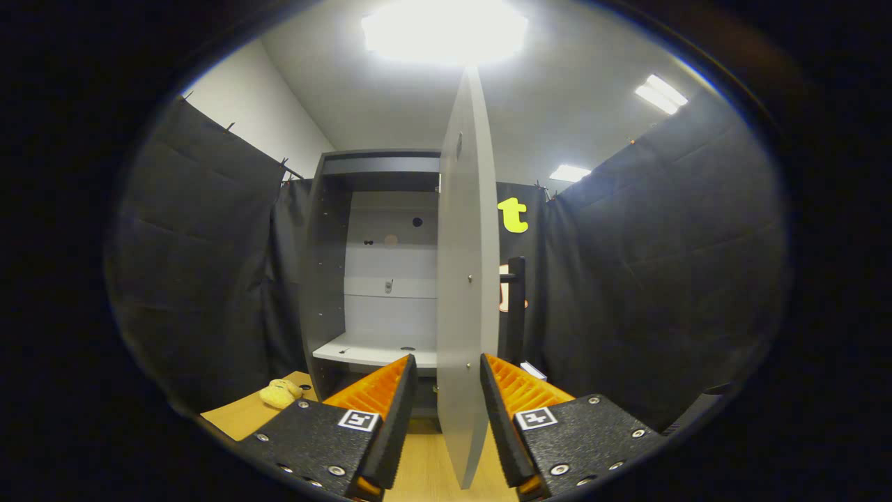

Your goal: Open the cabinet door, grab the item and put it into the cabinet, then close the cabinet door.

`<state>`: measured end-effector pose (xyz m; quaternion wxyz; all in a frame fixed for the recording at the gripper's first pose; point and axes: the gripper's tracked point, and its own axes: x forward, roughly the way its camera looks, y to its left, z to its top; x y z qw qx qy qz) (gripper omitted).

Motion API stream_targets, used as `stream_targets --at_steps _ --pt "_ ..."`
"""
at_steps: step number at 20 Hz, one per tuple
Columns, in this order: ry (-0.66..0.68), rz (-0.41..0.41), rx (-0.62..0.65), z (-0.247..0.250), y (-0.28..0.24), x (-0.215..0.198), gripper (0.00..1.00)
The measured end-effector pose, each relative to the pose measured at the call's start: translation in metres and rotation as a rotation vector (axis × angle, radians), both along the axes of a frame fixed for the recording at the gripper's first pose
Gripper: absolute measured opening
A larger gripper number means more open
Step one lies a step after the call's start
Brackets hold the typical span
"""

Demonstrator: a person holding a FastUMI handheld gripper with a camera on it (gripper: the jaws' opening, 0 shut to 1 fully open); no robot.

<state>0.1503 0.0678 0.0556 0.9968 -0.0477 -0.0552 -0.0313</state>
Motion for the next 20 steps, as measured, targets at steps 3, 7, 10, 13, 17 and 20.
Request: stream_targets --at_steps 3,7,10,13,17,20 --pt "0.015 0.037 0.053 -0.026 0.028 0.004 0.87" --pt "0.02 0.072 0.102 -0.053 0.059 0.012 0.93" --pt "-0.008 0.12 0.103 -0.072 0.09 0.017 0.93" --pt "-0.023 0.171 0.103 -0.086 0.124 0.018 0.93" --pt "0.007 0.204 0.11 -0.125 0.161 0.021 0.93" --pt "0.049 0.247 0.164 -0.159 0.194 0.02 0.93"
